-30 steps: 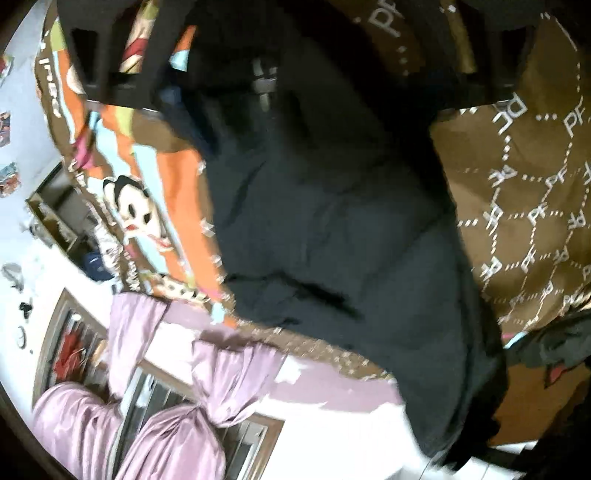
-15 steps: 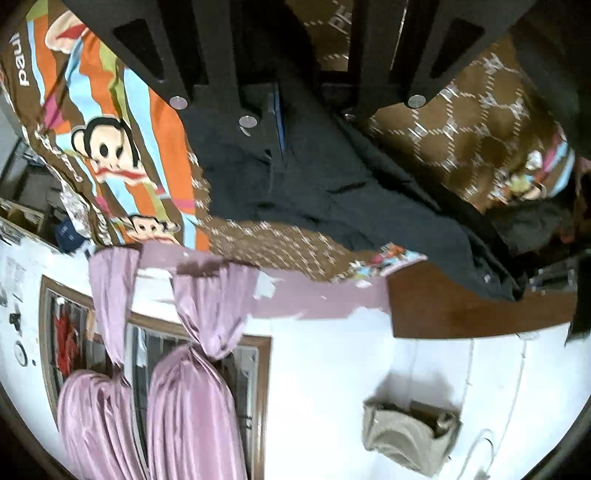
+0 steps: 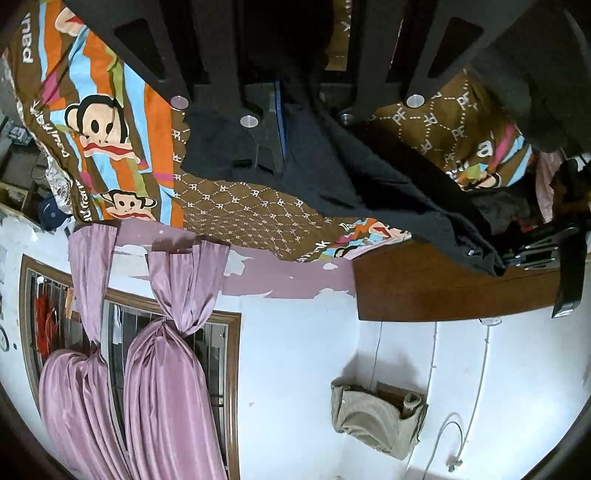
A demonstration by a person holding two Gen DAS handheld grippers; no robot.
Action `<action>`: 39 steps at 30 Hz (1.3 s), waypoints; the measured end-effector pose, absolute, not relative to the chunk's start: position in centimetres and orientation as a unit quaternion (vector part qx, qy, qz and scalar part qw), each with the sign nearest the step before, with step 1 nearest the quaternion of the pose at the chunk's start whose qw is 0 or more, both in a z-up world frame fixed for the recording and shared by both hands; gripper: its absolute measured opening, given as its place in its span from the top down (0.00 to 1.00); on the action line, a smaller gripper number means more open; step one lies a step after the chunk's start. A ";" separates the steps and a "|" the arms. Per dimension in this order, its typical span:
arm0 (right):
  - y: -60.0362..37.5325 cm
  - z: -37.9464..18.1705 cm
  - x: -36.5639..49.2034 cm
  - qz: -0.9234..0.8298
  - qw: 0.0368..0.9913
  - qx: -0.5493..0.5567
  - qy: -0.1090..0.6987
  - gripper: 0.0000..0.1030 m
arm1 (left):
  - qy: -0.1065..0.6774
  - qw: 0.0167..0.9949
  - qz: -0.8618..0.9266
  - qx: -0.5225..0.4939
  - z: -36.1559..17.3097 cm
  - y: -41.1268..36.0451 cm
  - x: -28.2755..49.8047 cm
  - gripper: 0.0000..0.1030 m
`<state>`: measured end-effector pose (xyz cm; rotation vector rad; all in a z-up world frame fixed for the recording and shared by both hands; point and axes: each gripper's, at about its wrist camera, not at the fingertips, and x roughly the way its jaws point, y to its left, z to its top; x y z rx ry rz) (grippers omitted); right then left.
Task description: Fold large clothes
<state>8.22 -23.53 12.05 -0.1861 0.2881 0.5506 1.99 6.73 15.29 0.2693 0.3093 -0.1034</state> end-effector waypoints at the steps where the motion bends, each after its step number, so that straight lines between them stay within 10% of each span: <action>1: -23.2 12.0 8.8 0.268 0.948 -0.095 0.144 0.90 | 0.156 0.977 -0.053 0.132 15.3 6.7 2.2 0.95; 18: -17.7 13.2 26.7 0.212 0.954 -0.129 0.167 0.90 | 0.176 0.978 -0.013 0.109 15.4 8.9 17.5 0.95; 35: -14.9 2.9 39.6 0.170 0.956 -0.108 0.213 0.88 | 0.231 0.968 0.018 0.092 7.7 11.6 32.3 0.95; 39: -15.2 2.5 40.0 0.177 0.954 -0.107 0.217 0.64 | 0.247 0.966 0.015 0.073 5.8 12.2 33.9 0.94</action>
